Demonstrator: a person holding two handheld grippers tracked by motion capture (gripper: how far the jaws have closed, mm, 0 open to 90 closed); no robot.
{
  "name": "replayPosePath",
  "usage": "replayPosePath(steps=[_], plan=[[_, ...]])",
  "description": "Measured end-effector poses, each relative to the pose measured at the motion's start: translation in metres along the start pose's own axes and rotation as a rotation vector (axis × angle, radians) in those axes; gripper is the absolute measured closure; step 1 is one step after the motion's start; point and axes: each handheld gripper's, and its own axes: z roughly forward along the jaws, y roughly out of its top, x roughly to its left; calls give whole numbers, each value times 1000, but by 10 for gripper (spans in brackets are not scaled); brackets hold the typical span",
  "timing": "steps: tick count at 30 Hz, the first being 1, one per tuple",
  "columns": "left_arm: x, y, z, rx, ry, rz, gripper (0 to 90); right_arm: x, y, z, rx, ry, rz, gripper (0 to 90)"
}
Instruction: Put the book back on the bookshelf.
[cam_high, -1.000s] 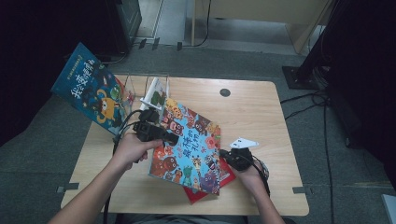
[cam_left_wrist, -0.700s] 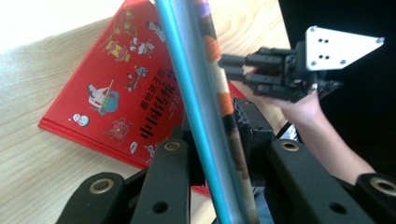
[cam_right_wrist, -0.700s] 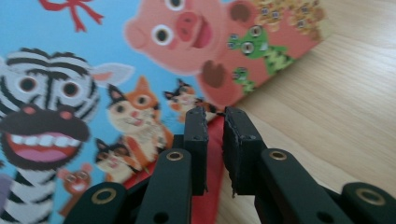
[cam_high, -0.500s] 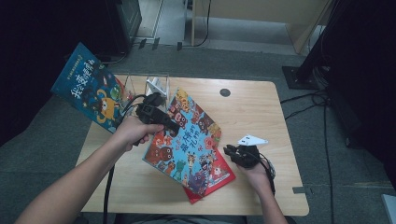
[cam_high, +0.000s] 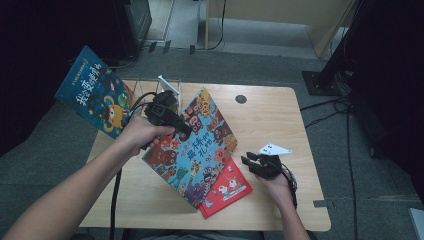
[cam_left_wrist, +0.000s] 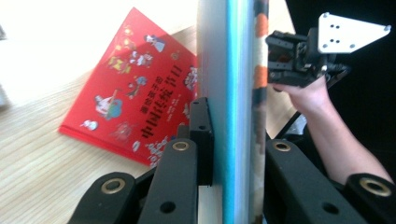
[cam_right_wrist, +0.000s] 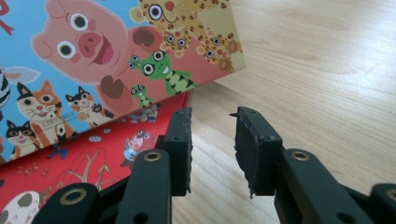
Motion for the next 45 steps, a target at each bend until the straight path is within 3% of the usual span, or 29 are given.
replayPosePath(steps=[5, 10, 19, 29, 37, 45], plan=[[1, -4, -18, -25, -4, -9, 814, 5, 2, 7, 2, 22, -13, 616], [3, -13, -37, -63, -12, -13, 814, 12, 4, 15, -3, 27, -58, 580], [8, -38, -56, -67, 37, -31, 813, 14, 6, 26, -20, 40, -76, 552], [24, -61, -83, -118, 65, -91, 814, 14, 12, 43, 29, 47, -71, 524], [35, -86, -102, -158, 94, -135, 812, 16, 14, 48, 14, 41, -115, 544], [43, -107, -114, -181, 116, -164, 815, 17, 14, 54, 27, 50, -106, 546]])
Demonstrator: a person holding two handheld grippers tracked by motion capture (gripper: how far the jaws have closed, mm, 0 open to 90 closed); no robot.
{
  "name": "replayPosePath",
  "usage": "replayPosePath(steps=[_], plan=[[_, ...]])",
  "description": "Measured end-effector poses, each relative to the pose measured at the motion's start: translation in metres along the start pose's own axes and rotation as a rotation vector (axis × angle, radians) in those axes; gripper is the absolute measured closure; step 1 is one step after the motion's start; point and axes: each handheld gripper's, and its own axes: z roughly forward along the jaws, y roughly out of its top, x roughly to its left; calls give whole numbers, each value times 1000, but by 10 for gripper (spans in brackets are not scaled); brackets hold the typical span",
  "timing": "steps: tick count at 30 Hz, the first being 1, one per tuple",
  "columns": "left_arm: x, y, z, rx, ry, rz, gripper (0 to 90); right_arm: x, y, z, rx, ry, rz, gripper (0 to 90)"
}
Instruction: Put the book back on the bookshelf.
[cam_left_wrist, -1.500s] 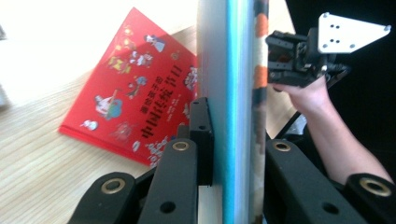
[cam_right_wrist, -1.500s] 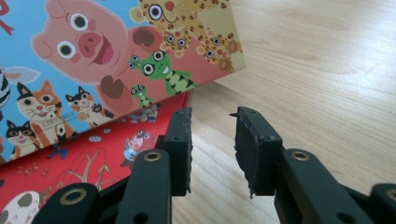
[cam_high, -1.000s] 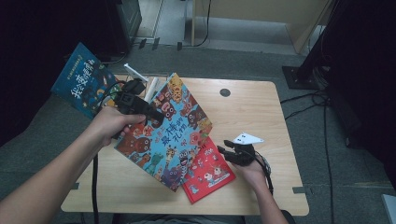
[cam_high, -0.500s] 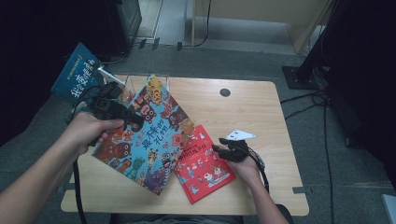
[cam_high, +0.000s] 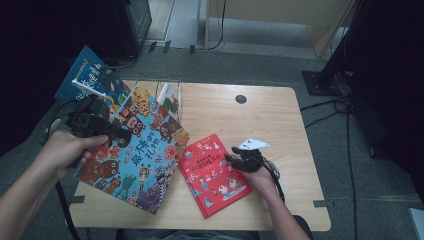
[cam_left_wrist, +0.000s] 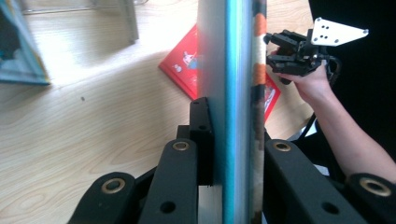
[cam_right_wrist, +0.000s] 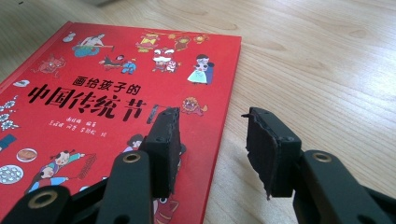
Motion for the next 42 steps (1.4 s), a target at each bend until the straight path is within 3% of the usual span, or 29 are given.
replayPosePath(steps=[14, 25, 32, 39, 42], plan=[[31, -28, -33, -33, 11, -77, 813, 1, -1, 2, 24, 11, 3, 537], [59, -37, -57, -79, 34, -162, 812, 2, 0, 3, 23, 14, -7, 540], [78, -33, -75, -116, 74, -213, 811, 3, 0, 3, 22, 20, -11, 539], [90, -15, -85, -156, 127, -240, 811, 4, 0, 4, 21, 22, -11, 539], [91, -6, -91, -145, 159, -247, 813, 4, 0, 4, 20, 25, -8, 539]])
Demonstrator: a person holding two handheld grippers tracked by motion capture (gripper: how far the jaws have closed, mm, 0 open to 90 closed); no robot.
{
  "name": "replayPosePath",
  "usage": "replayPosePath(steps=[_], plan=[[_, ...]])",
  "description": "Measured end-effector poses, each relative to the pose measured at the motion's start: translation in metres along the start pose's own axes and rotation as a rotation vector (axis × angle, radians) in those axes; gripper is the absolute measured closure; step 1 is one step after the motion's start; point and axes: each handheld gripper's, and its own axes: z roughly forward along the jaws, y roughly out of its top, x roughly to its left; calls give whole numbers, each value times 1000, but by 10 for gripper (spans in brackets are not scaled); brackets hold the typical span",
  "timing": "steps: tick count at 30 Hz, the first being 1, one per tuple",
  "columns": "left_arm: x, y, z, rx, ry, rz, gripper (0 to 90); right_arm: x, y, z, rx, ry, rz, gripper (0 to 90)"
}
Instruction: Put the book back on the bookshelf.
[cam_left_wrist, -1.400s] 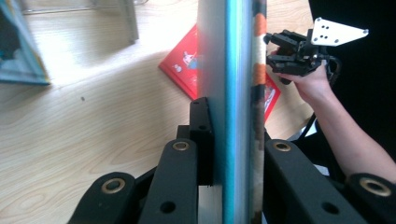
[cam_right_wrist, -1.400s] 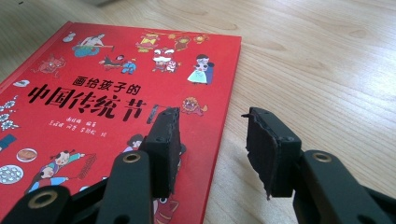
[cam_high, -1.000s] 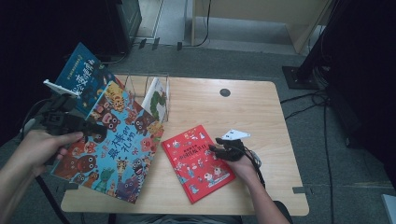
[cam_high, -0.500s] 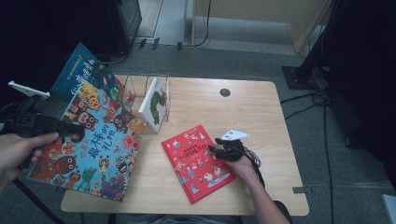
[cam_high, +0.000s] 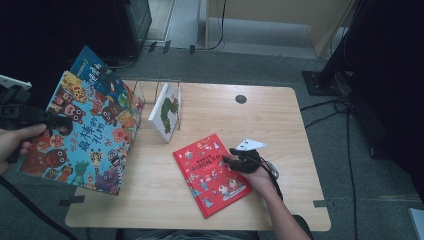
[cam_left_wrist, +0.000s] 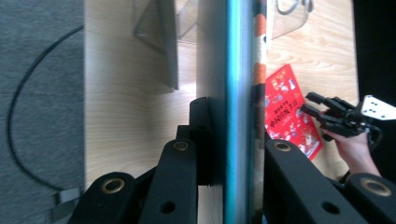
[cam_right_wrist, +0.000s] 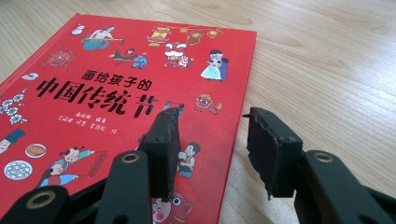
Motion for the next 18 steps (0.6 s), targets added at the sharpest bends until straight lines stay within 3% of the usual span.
replayPosePath(steps=[3, 8, 18], plan=[[-2, 5, -3, -10, 36, 20, 811, 0, 0, 0, 1, 0, -3, 539], [2, 13, -8, -48, 35, -4, 810, 1, 0, 1, 1, 6, -2, 540], [-5, 48, 10, -61, 52, -2, 811, 2, 0, 1, 5, 13, 0, 541]])
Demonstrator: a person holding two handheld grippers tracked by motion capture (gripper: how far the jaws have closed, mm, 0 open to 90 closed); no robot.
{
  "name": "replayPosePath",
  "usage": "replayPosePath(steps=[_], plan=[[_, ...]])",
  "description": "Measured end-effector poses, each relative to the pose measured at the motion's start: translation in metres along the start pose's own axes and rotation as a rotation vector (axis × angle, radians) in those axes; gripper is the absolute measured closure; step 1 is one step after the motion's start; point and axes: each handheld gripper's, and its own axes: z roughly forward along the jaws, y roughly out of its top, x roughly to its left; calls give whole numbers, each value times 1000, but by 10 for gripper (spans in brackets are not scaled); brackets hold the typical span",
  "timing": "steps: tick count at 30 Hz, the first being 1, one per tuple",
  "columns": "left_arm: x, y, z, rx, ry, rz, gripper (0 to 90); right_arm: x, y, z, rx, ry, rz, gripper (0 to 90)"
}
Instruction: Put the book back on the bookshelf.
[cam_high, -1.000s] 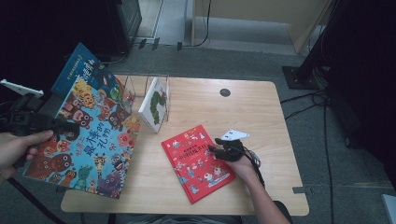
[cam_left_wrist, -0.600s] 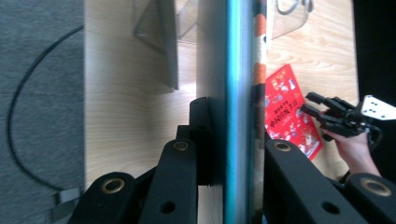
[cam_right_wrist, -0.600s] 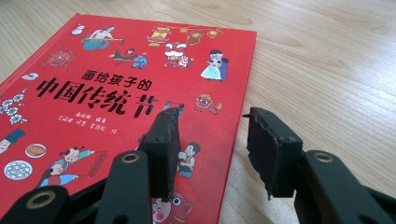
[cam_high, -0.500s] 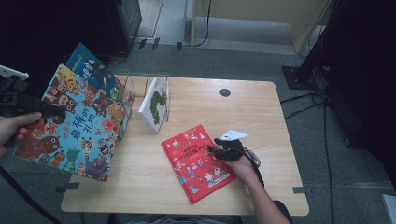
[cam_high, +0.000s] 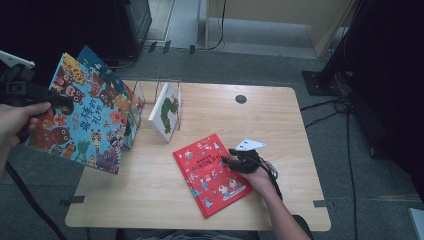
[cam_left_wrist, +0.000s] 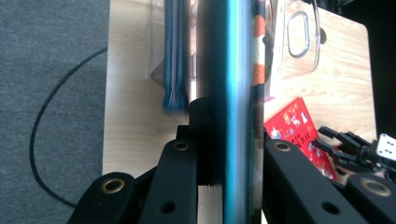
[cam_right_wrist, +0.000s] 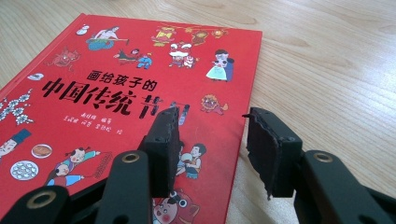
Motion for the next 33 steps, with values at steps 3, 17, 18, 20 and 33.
replayPosePath(steps=[3, 17, 18, 20, 33], plan=[[-2, 7, 5, 4, 10, 3, 810, 0, 0, 0, -1, 0, -4, 541], [-21, 26, 15, 11, 27, 59, 807, 3, 0, -1, 8, 2, 0, 541], [-21, 29, 19, 12, 30, 62, 807, 3, -1, -1, 8, 4, 0, 541], [-23, 33, 26, 16, 35, 57, 808, 2, -1, -2, 10, 6, 4, 540], [-21, 52, 59, 11, 53, 66, 799, 4, -1, -4, 21, 2, 8, 536]])
